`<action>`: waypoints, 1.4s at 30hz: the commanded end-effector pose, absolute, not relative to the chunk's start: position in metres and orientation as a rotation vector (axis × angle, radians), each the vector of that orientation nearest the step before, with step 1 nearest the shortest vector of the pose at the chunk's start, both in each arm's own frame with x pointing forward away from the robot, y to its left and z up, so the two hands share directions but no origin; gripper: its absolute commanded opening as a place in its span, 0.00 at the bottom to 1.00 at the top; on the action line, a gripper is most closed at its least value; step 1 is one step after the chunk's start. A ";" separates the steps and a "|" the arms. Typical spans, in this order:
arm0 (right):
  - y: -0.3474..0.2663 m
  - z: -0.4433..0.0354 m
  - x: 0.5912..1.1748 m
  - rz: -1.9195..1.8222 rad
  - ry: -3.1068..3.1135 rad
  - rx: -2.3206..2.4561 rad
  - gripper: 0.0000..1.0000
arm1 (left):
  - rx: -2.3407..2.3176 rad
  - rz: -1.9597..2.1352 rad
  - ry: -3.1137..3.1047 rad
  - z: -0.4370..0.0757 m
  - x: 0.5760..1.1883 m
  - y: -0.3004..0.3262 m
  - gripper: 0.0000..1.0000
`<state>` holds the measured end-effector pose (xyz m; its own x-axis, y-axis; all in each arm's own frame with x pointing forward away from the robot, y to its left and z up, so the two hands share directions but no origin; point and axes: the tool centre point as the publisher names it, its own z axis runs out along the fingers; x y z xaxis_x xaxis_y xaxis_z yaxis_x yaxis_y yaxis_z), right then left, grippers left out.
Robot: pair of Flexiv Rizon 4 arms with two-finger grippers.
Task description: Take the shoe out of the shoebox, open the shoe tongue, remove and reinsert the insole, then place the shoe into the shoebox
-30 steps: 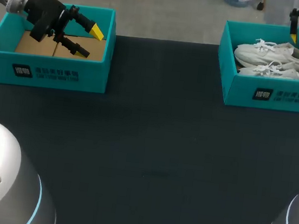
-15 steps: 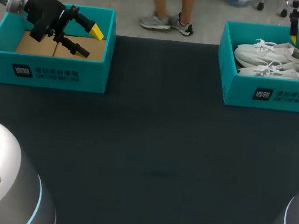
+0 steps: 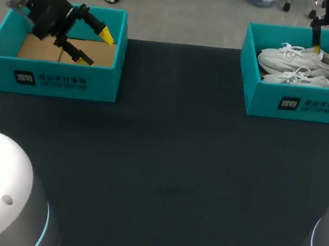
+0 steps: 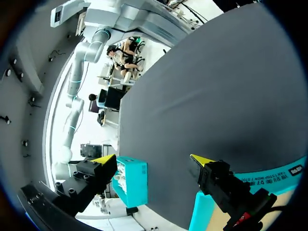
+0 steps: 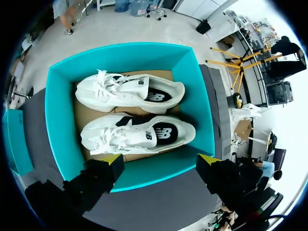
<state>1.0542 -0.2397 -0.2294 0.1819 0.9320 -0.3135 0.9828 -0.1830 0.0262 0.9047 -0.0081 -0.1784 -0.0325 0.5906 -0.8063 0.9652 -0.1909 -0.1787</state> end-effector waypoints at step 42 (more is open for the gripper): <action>-0.225 -0.221 0.997 -0.167 1.982 1.991 1.00 | -0.251 -0.214 3.214 -0.155 0.893 0.018 1.00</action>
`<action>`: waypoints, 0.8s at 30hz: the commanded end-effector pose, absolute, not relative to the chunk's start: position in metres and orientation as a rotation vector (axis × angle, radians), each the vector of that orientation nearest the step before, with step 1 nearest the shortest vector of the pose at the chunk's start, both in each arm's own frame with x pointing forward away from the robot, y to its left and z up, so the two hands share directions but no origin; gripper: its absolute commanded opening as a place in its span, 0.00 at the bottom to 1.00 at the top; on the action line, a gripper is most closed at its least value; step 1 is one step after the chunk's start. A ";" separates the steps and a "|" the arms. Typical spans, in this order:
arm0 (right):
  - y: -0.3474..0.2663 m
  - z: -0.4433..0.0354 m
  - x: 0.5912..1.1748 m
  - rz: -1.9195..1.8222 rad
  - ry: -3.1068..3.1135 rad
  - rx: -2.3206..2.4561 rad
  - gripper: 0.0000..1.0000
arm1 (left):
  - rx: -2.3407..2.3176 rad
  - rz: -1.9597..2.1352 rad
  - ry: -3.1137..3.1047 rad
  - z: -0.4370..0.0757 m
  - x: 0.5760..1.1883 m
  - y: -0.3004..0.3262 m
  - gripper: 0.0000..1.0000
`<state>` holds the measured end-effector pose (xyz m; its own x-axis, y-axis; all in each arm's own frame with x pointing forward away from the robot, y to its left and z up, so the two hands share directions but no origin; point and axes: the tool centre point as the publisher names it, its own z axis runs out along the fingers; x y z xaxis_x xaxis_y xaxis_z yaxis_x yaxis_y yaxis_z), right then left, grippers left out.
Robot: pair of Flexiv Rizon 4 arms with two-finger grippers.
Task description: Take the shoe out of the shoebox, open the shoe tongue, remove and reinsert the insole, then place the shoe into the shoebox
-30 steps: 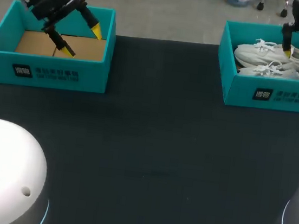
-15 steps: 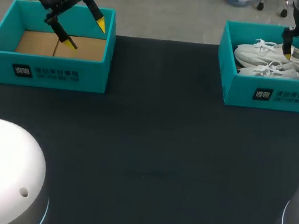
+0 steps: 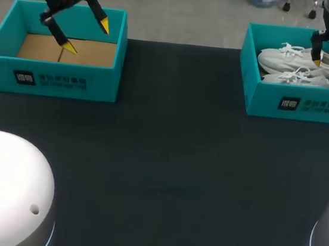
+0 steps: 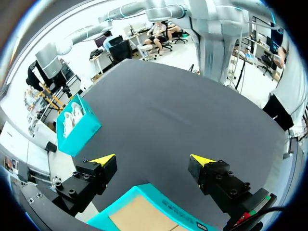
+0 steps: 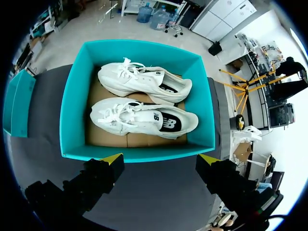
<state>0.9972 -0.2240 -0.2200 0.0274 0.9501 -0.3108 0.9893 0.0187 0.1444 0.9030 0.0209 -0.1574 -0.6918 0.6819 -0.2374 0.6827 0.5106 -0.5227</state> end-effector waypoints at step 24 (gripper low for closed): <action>-0.225 -0.221 0.997 -0.167 1.982 1.991 1.00 | -1.399 -0.229 2.876 -0.173 0.883 -0.007 1.00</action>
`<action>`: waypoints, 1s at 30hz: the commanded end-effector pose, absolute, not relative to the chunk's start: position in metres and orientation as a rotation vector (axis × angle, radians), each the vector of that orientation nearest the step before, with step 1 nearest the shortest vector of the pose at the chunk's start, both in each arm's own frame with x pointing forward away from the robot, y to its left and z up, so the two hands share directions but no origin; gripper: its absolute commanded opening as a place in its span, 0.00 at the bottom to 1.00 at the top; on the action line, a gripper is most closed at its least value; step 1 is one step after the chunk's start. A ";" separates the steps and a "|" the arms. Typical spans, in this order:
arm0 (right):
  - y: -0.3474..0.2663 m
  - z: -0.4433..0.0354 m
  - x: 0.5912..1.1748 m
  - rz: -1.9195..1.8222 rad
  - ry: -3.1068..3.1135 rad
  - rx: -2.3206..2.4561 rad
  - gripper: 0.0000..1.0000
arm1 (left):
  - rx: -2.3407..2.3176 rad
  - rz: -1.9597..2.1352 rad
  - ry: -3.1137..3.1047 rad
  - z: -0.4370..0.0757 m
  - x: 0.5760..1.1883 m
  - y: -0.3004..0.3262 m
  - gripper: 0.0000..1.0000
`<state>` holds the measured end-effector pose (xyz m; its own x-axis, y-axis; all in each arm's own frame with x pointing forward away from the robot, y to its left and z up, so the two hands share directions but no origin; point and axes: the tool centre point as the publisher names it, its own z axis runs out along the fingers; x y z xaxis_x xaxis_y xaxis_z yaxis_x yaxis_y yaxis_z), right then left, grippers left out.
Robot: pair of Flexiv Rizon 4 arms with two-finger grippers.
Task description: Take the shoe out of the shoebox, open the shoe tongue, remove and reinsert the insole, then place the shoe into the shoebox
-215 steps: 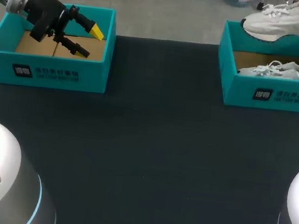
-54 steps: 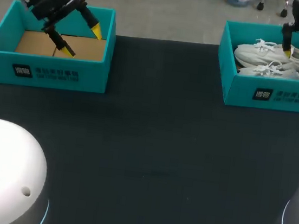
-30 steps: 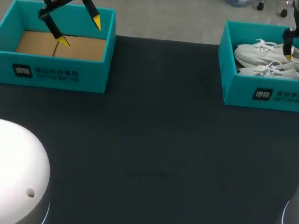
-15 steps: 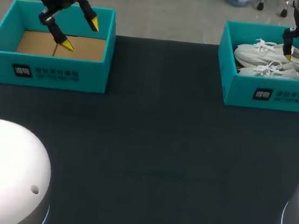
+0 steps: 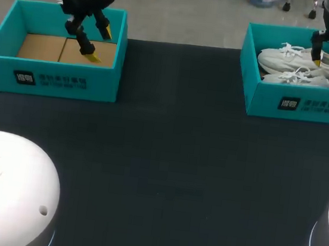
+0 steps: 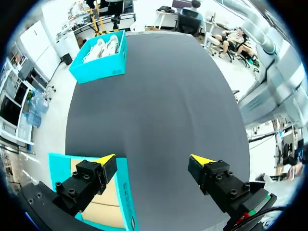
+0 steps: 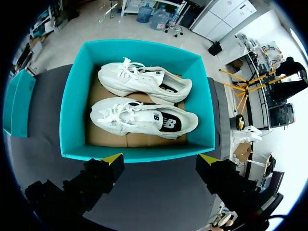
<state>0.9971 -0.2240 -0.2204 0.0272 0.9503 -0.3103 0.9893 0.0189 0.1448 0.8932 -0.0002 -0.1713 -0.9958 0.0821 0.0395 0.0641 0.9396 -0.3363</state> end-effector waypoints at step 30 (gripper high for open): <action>-0.228 -0.216 0.960 -0.142 2.035 2.048 1.00 | 1.993 0.292 -2.331 -0.193 0.920 0.021 1.00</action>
<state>0.9669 -0.2277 -0.2146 0.0196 0.9702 -0.2415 0.9955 0.0033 0.0942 0.9152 0.0202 -0.1899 -0.5707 -0.8077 0.1478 -0.8195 0.5490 -0.1643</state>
